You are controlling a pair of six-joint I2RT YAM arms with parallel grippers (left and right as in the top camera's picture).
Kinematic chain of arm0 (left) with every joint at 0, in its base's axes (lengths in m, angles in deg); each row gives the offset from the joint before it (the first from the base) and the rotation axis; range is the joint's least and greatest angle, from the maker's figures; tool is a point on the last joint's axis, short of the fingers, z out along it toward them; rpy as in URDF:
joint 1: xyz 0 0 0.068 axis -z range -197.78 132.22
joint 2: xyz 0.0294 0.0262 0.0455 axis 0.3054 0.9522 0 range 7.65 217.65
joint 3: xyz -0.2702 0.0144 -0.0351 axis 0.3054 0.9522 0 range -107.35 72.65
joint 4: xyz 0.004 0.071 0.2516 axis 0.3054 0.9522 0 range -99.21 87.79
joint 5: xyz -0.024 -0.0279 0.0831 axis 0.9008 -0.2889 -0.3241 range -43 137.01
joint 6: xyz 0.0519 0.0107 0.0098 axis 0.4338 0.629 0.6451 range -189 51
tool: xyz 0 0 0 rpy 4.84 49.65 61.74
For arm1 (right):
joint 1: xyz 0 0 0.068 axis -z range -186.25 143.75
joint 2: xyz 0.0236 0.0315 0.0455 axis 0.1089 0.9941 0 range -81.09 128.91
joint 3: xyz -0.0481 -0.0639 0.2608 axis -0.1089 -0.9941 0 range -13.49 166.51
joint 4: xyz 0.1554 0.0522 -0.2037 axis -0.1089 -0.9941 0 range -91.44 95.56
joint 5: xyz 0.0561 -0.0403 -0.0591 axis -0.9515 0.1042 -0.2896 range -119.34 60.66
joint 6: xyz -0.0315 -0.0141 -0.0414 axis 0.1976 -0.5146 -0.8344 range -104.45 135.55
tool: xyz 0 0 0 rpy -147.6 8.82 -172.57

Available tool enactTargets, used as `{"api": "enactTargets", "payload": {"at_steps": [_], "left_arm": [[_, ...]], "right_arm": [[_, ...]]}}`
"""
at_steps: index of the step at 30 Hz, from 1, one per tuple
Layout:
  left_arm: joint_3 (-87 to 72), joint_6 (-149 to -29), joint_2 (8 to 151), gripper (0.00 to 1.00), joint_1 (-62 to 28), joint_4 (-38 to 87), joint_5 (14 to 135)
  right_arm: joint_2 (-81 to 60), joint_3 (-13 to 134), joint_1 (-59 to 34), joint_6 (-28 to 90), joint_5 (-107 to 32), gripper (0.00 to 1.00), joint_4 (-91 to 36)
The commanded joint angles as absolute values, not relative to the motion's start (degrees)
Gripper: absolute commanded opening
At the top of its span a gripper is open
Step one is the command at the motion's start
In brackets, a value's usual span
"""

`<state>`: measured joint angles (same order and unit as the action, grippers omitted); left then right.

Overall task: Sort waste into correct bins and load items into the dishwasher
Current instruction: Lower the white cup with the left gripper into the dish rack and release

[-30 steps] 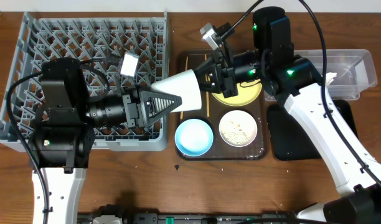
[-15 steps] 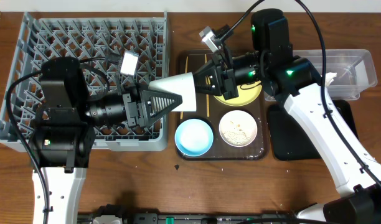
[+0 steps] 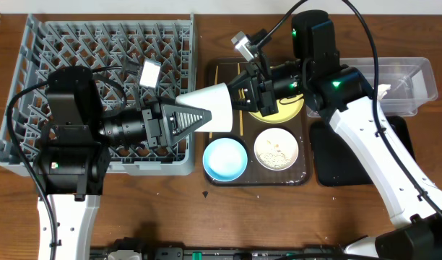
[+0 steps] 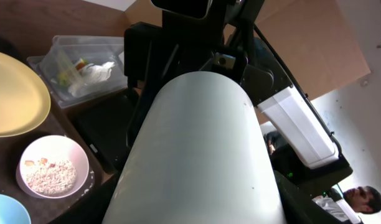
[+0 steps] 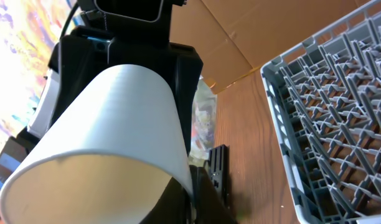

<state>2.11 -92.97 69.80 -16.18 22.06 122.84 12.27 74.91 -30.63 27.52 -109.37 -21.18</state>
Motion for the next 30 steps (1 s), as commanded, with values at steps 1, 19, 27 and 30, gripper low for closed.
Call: {"api": "enactTargets", "payload": {"at_steps": [1,19,27,30], "left_arm": [[0.88,-92.86,69.47,0.4,-16.05,21.53,120.61],[0.88,-87.0,69.29,0.39,-19.87,47.85,60.79],[0.88,-89.25,72.51,0.39,-29.12,52.11,46.47],[0.88,-89.25,76.03,0.39,-31.43,52.07,46.08]], "right_arm": [[12.27,75.52,-31.05,27.34,-106.75,0.21,-21.29],[12.18,75.52,-23.46,24.61,-69.85,0.61,-47.06],[12.18,75.52,-26.65,24.04,-63.05,0.63,-49.46],[12.18,75.52,-27.27,24.07,-62.53,0.63,-49.35]]}}
